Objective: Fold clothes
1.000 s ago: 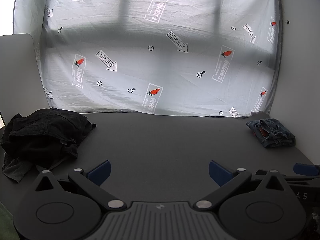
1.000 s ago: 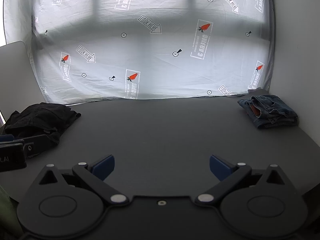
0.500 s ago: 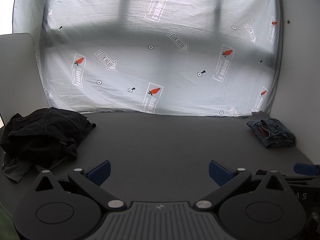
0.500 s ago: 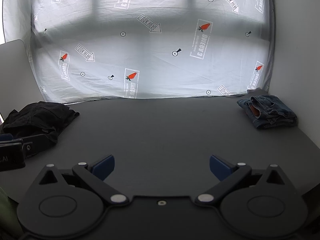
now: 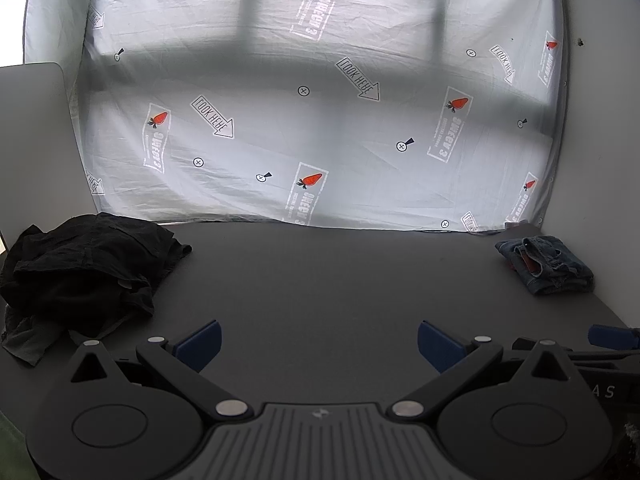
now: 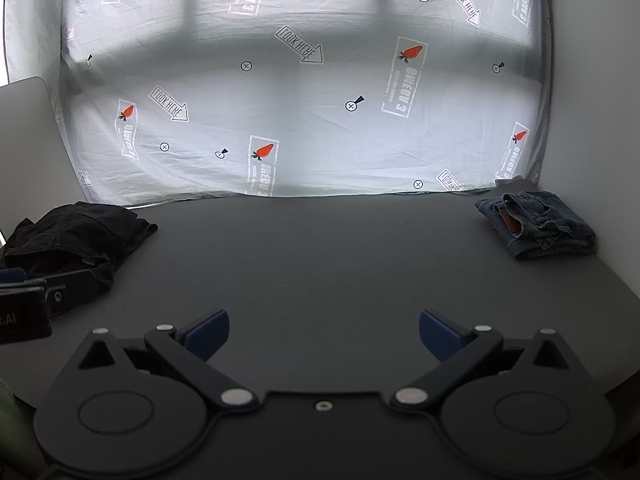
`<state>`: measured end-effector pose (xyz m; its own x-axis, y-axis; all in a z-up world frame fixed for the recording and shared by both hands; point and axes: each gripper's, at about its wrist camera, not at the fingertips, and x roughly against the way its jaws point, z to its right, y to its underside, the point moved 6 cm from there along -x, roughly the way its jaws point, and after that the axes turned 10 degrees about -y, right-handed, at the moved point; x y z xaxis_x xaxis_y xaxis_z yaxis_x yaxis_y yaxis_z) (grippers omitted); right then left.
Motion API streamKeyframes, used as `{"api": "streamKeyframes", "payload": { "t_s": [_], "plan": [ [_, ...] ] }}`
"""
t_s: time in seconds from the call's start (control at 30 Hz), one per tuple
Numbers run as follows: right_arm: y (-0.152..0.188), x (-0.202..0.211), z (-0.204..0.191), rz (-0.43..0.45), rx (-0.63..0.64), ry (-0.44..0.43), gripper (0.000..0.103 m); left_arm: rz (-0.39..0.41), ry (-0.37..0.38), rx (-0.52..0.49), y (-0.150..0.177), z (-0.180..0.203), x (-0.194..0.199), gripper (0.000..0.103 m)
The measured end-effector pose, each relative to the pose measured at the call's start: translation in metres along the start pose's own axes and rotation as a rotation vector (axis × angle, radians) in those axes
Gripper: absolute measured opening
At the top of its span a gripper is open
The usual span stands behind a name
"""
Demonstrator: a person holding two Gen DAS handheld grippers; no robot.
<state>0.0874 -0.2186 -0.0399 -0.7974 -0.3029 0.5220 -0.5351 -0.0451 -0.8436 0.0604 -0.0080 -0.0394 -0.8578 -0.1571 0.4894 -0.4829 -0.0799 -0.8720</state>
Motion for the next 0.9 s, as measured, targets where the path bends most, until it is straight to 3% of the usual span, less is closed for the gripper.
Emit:
{"api": "streamKeyframes", "payload": {
  "t_s": [0.23,0.53,0.73,0.9],
  "plan": [
    [0.003,-0.003,0.001,-0.016,-0.023,0.016,0.102,-0.030,0.009,-0.011,-0.003,0.002,-0.008,0.103],
    [-0.001,-0.021,0.031,-0.026,-0.035,0.056,0.103,-0.098,0.004,-0.021,-0.004,0.028,-0.039,0.103],
    [-0.014,-0.065,0.048,-0.078,-0.038,0.002,0.103,-0.140,-0.043,-0.006,-0.017,0.039,-0.073,0.103],
    [-0.049,-0.113,0.055,-0.104,-0.003,-0.055,0.103,-0.176,-0.162,0.098,-0.052,0.021,-0.101,0.103]
  ]
}}
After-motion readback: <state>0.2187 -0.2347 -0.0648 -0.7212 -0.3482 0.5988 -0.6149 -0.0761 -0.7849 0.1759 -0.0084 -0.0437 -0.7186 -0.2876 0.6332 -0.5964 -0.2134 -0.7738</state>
